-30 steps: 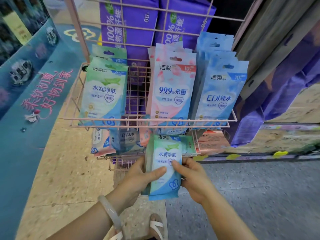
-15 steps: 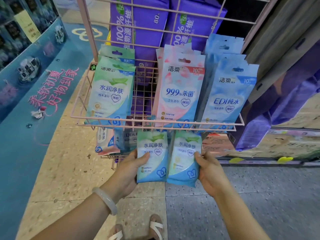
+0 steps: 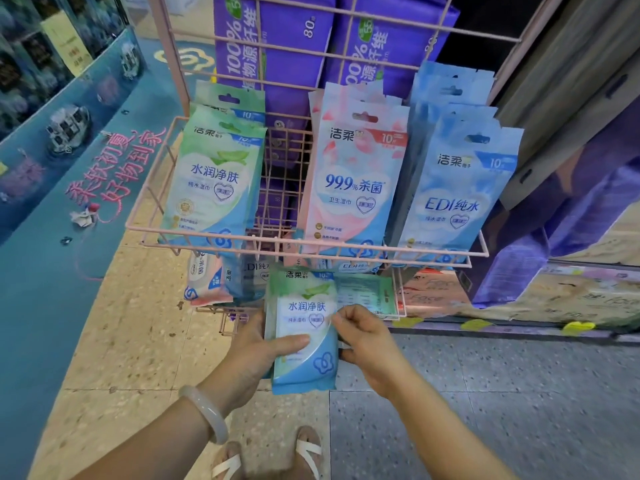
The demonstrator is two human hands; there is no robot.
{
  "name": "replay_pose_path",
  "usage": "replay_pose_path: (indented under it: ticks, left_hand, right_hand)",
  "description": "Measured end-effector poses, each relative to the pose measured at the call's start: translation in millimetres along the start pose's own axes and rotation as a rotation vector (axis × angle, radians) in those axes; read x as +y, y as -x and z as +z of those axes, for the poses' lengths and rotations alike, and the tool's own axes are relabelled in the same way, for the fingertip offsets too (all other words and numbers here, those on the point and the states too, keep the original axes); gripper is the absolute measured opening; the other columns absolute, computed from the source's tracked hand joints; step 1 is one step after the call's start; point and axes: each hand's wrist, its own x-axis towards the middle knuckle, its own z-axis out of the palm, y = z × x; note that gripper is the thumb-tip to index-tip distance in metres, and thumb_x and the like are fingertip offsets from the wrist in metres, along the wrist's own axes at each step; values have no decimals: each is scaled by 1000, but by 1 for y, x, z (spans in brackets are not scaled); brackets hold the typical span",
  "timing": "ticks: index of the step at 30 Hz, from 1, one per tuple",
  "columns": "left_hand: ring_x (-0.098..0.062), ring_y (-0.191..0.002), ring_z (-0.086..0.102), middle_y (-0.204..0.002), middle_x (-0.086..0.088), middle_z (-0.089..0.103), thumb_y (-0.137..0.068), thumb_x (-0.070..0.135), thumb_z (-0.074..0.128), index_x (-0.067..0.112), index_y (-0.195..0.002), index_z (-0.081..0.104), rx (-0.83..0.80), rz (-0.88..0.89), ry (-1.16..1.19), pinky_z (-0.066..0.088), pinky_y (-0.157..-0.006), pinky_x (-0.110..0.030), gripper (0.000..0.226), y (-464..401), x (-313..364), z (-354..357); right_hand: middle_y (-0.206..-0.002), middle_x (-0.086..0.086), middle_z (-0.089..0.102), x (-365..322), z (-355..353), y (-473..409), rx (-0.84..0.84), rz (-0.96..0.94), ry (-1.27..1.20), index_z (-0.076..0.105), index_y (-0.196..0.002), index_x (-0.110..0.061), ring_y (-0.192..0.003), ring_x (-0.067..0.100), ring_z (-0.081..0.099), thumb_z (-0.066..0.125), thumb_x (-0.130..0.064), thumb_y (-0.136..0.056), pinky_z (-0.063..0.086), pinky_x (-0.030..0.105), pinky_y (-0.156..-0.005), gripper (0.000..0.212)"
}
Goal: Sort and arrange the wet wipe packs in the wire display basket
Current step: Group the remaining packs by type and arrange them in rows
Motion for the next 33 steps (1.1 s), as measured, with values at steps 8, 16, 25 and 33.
replay_pose_path:
  ticks: [8, 16, 25, 33]
  left_hand:
    - [-29, -82, 72, -96, -5, 76, -55, 20, 76, 16, -112, 59, 56, -14, 90, 57, -61, -35, 60, 11, -5, -9]
    - [-24, -86, 72, -98, -1, 76, -75, 7, 69, 20, -109, 60, 84, 43, 87, 56, -57, -28, 37, 9, 0, -1]
    - [-30, -91, 71, -103, -5, 74, -74, 7, 70, 18, -115, 56, 138, 32, 107, 57, -73, -41, 44, 5, -13, 7]
    - [-27, -86, 72, -99, -3, 75, -75, 7, 71, 19, -111, 58, 134, 20, 100, 57, -67, -37, 41, 3, -14, 4]
  right_hand:
    - [-126, 7, 61, -36, -72, -71, 190, -218, 1253, 59, -120, -12, -115, 26, 55, 58, -28, -88, 40, 27, -93, 36]
    - [-141, 11, 46, -34, -61, -112, -142, -87, 1551, 37, -136, -9, -126, 27, 46, 77, -33, -71, 36, 32, -103, 80]
    - [-142, 8, 46, -39, -69, -113, -141, -77, 1582, 32, -139, -17, -126, 28, 46, 78, -32, -69, 37, 31, -102, 85]
    - [-115, 3, 60, -66, -79, -86, -69, 118, 853, 60, -108, -20, -104, 19, 54, 68, -27, -81, 40, 27, -91, 29]
